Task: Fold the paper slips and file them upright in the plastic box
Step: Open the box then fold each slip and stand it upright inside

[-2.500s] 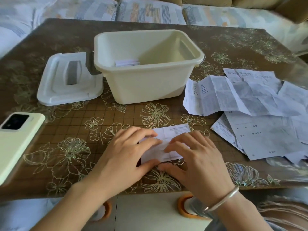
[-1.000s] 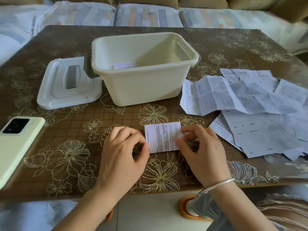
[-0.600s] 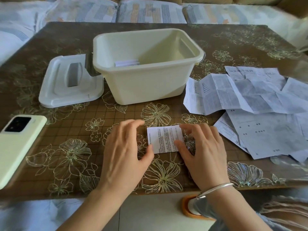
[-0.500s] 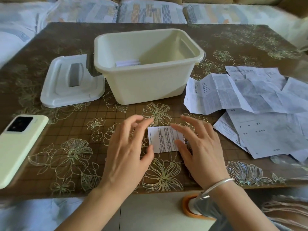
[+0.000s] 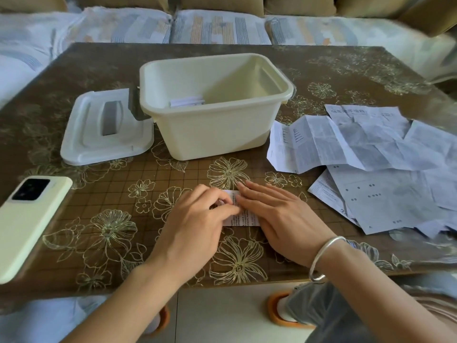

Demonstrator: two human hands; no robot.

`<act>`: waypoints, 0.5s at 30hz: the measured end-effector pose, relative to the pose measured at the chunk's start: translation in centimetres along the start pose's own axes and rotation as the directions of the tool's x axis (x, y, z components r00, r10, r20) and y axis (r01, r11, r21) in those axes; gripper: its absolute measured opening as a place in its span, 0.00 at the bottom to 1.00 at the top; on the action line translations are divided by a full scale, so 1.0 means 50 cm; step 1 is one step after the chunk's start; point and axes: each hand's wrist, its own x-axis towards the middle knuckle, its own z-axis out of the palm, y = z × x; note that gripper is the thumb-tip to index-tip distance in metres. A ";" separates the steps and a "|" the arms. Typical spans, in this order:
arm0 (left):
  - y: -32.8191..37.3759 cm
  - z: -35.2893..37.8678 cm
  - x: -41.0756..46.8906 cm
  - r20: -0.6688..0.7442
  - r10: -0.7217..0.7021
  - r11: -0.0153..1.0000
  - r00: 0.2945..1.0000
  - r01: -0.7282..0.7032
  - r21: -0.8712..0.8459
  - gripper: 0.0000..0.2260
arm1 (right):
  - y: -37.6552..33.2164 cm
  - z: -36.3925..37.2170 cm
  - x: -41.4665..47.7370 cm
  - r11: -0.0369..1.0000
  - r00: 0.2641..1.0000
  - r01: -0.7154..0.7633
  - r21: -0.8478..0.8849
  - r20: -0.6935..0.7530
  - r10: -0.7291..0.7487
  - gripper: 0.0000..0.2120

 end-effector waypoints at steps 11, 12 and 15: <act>-0.033 -0.030 0.012 0.104 0.058 0.993 0.993 -0.068 0.097 0.16 | -0.007 -0.037 -0.046 0.995 0.996 0.069 -0.072 -0.048 -0.073 0.16; -0.029 -0.031 0.009 0.104 0.047 0.995 0.993 -0.055 0.081 0.15 | -0.008 -0.040 -0.048 0.992 0.994 0.084 -0.090 -0.062 -0.090 0.14; -0.021 -0.030 -0.001 0.110 0.019 0.998 0.994 -0.025 0.057 0.16 | -0.014 -0.039 -0.043 0.992 0.993 0.070 -0.107 -0.085 -0.079 0.13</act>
